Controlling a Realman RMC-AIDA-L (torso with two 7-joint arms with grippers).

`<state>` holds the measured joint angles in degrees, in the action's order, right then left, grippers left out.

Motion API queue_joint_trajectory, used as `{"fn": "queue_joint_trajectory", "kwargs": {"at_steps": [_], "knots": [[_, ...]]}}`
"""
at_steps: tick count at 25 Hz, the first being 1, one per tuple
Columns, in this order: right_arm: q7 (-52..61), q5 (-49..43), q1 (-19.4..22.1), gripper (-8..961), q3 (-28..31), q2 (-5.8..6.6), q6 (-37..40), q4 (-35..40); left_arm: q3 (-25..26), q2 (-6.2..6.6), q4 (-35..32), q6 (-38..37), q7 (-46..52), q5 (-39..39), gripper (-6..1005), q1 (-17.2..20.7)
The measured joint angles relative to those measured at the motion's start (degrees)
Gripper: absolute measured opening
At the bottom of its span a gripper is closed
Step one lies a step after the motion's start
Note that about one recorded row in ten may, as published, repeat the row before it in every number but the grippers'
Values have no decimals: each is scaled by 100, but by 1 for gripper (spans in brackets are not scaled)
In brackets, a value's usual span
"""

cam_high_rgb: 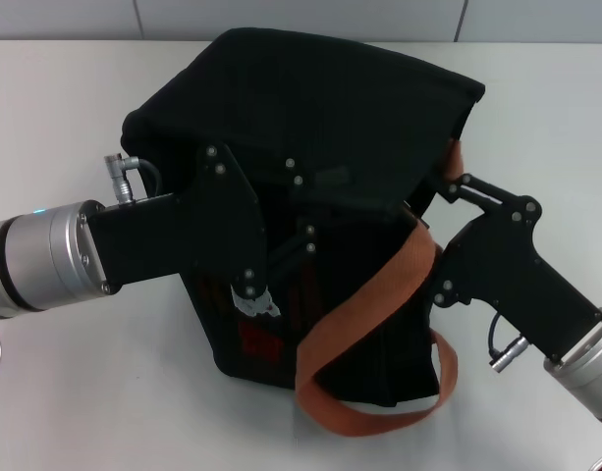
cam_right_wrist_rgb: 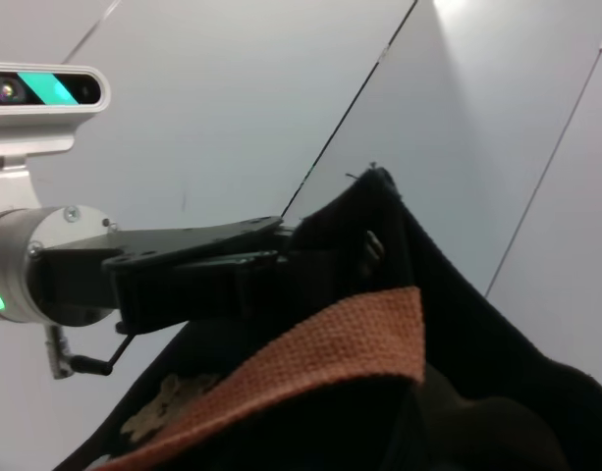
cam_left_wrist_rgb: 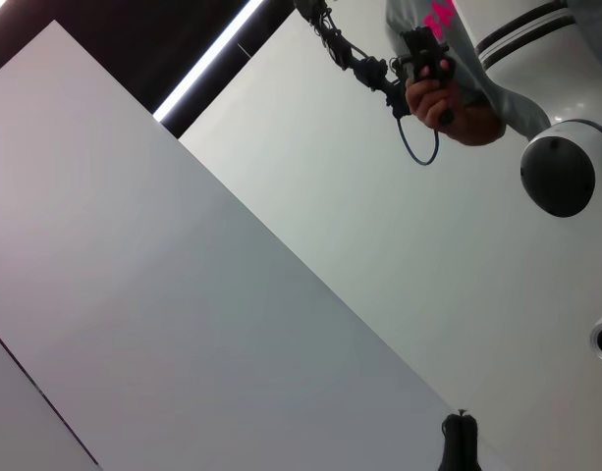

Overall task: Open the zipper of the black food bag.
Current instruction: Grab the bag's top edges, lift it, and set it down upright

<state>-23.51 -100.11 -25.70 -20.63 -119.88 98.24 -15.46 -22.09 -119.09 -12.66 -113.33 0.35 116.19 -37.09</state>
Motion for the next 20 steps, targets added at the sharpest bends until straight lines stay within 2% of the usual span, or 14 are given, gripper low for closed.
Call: {"fn": "queue_joint_trajectory", "kwargs": {"at_steps": [4,15,20], "knots": [[-30,-11,8,331,-25,0,3,-2,3,0,0,0,0,0,170,-4],[-34,-18,12,1,20,0,-2,-6,4,0,0,1,0,0,170,-9],[-35,-18,3,1,-12,1,-37,-15,3,-3,19,15,0,-32,170,-9]]}}
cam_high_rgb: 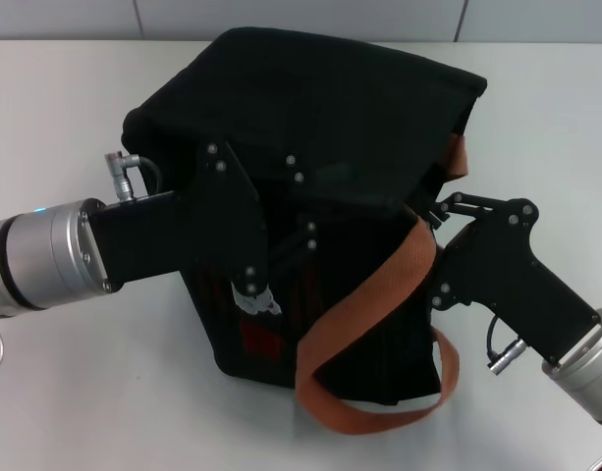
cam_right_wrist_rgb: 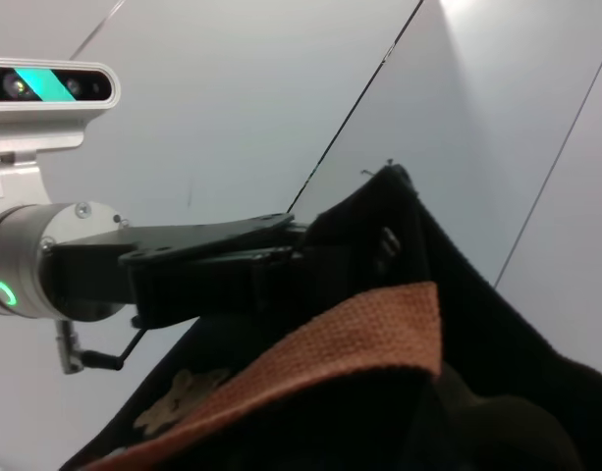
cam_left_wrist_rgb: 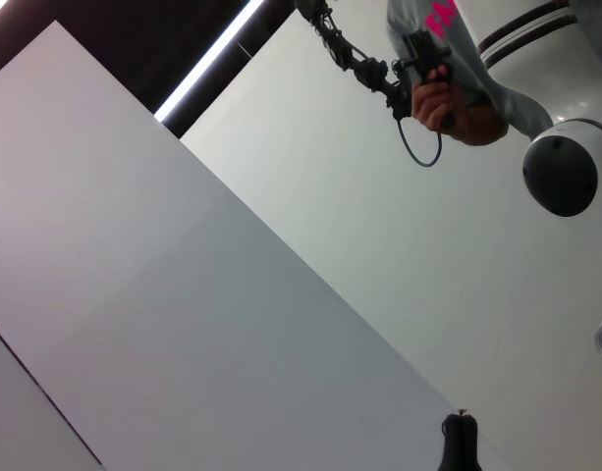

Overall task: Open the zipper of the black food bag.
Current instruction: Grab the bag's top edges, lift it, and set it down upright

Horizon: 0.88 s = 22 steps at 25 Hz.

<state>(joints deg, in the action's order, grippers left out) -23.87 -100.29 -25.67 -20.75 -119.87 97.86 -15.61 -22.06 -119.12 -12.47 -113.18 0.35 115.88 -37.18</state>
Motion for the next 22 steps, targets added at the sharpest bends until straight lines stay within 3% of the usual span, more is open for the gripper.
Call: {"fn": "queue_joint_trajectory", "kwargs": {"at_steps": [22], "knots": [[-2,1,1311,53,-539,57,-73,264,9,-6,123,211,87,-241,169,-97]]}}
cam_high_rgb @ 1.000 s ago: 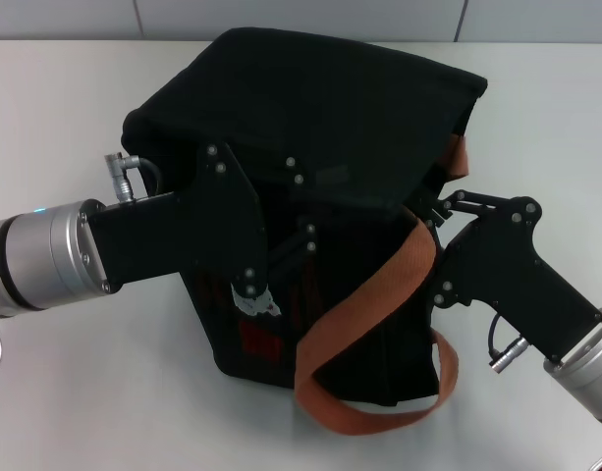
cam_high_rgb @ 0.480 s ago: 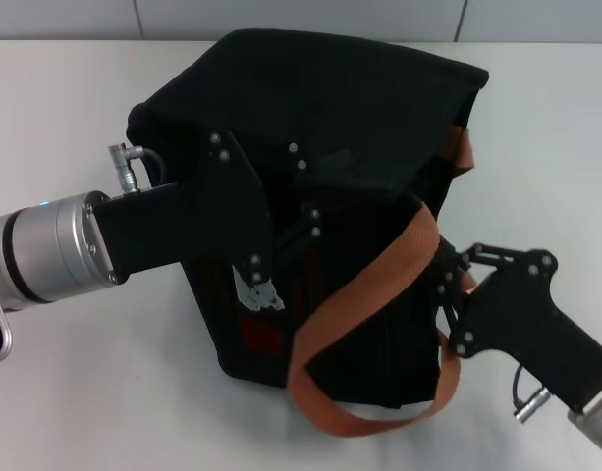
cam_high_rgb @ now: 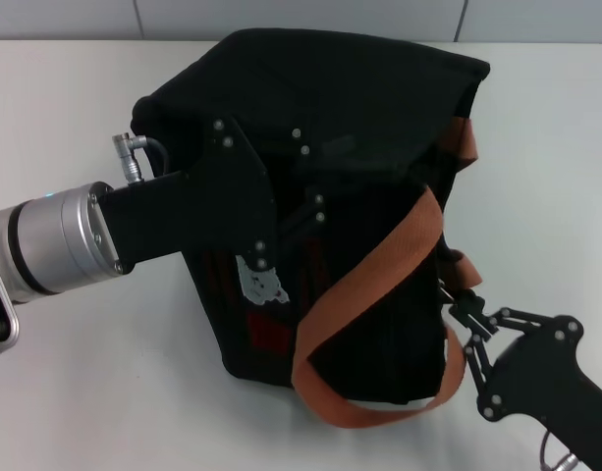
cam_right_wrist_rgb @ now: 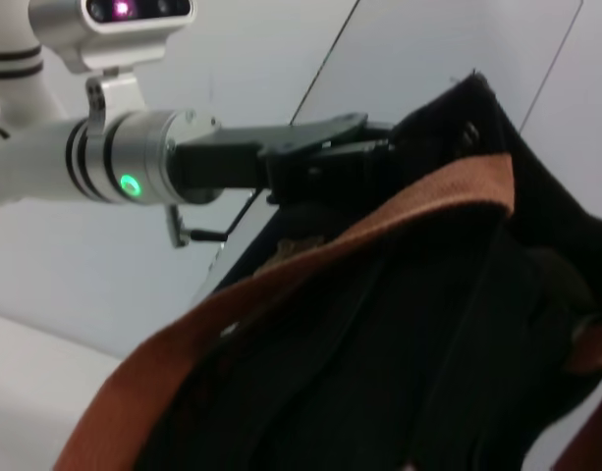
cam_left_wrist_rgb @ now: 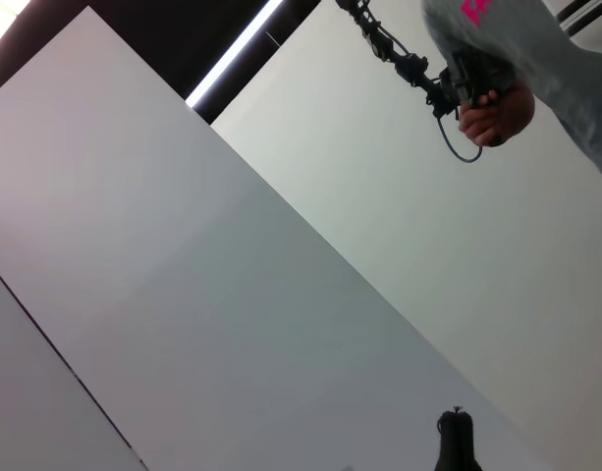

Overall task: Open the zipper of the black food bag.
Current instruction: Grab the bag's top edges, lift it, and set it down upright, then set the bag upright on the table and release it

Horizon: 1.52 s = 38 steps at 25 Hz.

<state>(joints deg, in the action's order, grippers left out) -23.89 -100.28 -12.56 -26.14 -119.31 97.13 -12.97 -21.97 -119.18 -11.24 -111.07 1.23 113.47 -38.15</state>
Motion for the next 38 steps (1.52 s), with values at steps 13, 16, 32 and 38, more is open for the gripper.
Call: {"fn": "queue_joint_trajectory", "kwargs": {"at_steps": [13,16,32,38], "knots": [[234,67,346,83,127,-18,334,80,9,1,136,50,1,-140,170,3],[387,80,436,90,424,-27,490,70,17,1,442,217,-20,-467,170,59],[4427,-763,-73,472,391,2,2263,1222,110,1,1794,1012,332,-1324,167,1522],[4912,-1586,-772,723,-290,3,2168,1357,144,-1,1805,997,374,-1315,165,1687]]}}
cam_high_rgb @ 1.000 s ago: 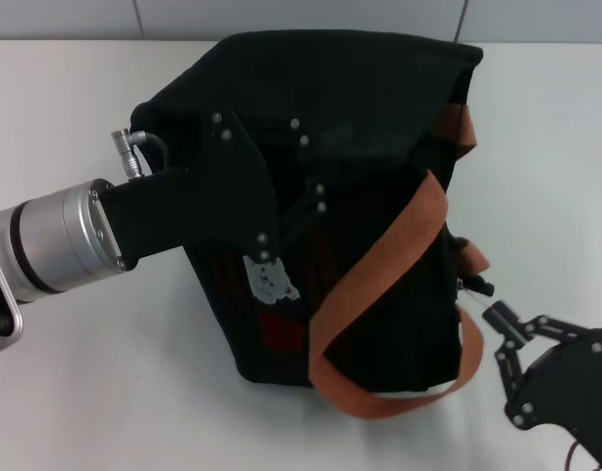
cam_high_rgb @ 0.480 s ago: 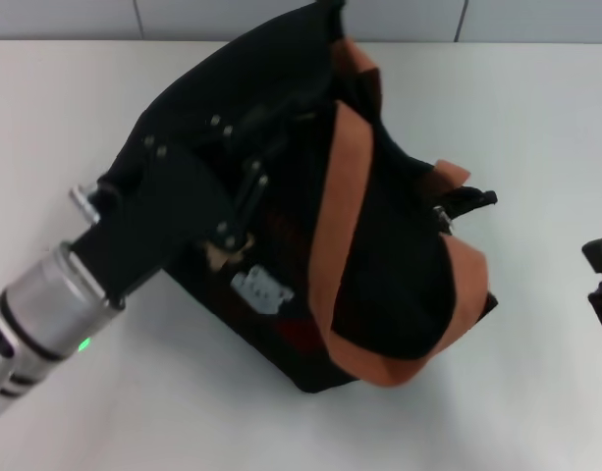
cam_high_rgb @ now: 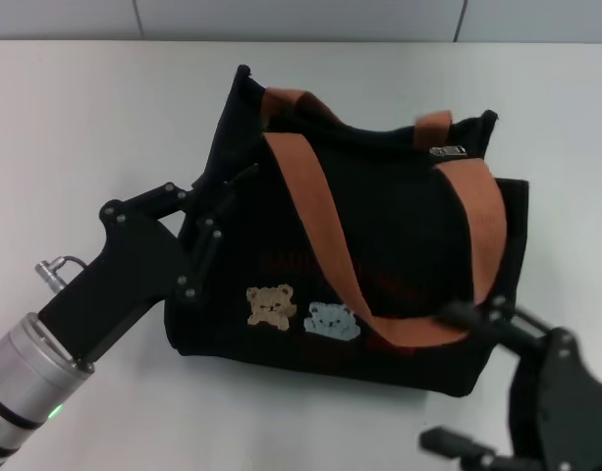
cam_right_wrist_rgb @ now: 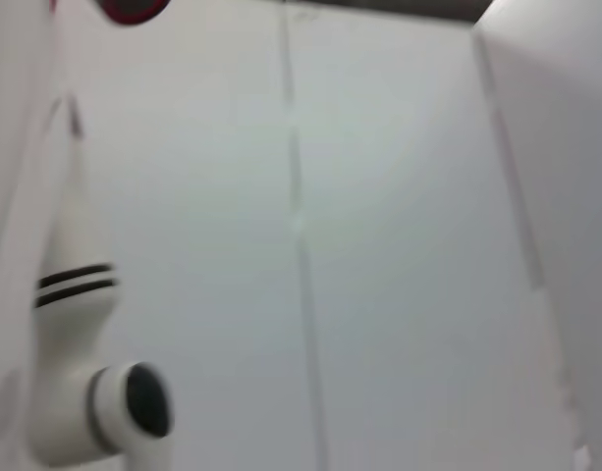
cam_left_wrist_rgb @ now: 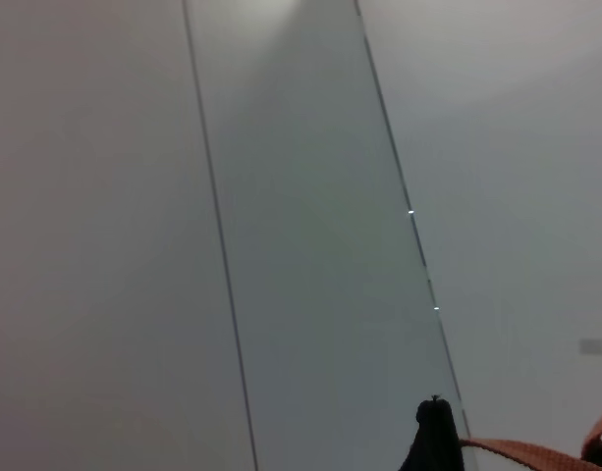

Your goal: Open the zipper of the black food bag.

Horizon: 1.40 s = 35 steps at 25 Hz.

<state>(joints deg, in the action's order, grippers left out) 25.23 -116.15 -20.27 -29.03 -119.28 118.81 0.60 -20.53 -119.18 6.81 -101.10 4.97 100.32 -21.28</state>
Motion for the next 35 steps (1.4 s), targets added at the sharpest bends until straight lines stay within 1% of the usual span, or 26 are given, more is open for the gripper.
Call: {"fn": "queue_joint_trajectory", "kwargs": {"at_steps": [1,5,8,11,13,14,16,19,23,24,26,27,28,29,30,31,33,34,35], "knots": [[88,-62,-83,744,-53,-2,-91,13,77,0,3,5,152,-24,165,77],[396,-148,-285,829,-142,-16,-668,31,45,2,50,121,402,30,165,65],[554,-128,-344,829,-90,-21,-1228,35,21,1,98,234,505,66,172,-11],[806,-35,-473,829,-61,-22,-1752,42,-3,1,123,365,823,78,178,-110],[895,34,-556,830,32,-26,-2042,42,-49,2,108,366,880,78,183,-129],[911,74,-592,830,125,-33,-2189,38,-234,25,0,289,1023,84,185,-175],[921,137,-675,830,364,-40,-2474,18,-371,40,-137,185,1136,88,218,-187],[919,154,-823,830,747,-44,-2766,1,-585,48,-537,-23,1487,90,268,-132],[908,162,-1031,829,980,-41,-2836,26,-726,57,-1094,-250,2035,89,335,70],[909,161,-1085,829,984,-32,-2833,39,-755,58,-1203,-287,2090,88,352,123],[923,116,-1144,829,947,-10,-2699,83,-755,58,-1203,-287,2090,88,385,123],[947,71,-1137,829,891,-1,-2581,145,-810,60,-1347,-348,2170,90,402,202],[1007,35,-1105,829,803,3,-2443,259,-810,60,-1347,-348,2170,90,462,202],[1103,0,-1056,830,698,4,-2301,392,-1299,76,-1861,-548,2504,89,522,385],[1232,-19,-982,830,567,4,-2158,569,-1299,76,-1861,-548,2504,89,581,385],[1346,-31,-917,830,446,5,-2008,712,-1555,77,-2054,-588,2706,89,641,441],[1657,-46,-754,830,148,7,-1664,1065,-1555,77,-2054,-588,2706,89,696,441],[1792,-47,-694,830,53,8,-1535,1220,-1836,82,-2180,-629,2886,90,724,462],[1930,-48,-625,830,-35,9,-1412,1393,-1965,80,-2191,-641,2899,92,751,453]]}}
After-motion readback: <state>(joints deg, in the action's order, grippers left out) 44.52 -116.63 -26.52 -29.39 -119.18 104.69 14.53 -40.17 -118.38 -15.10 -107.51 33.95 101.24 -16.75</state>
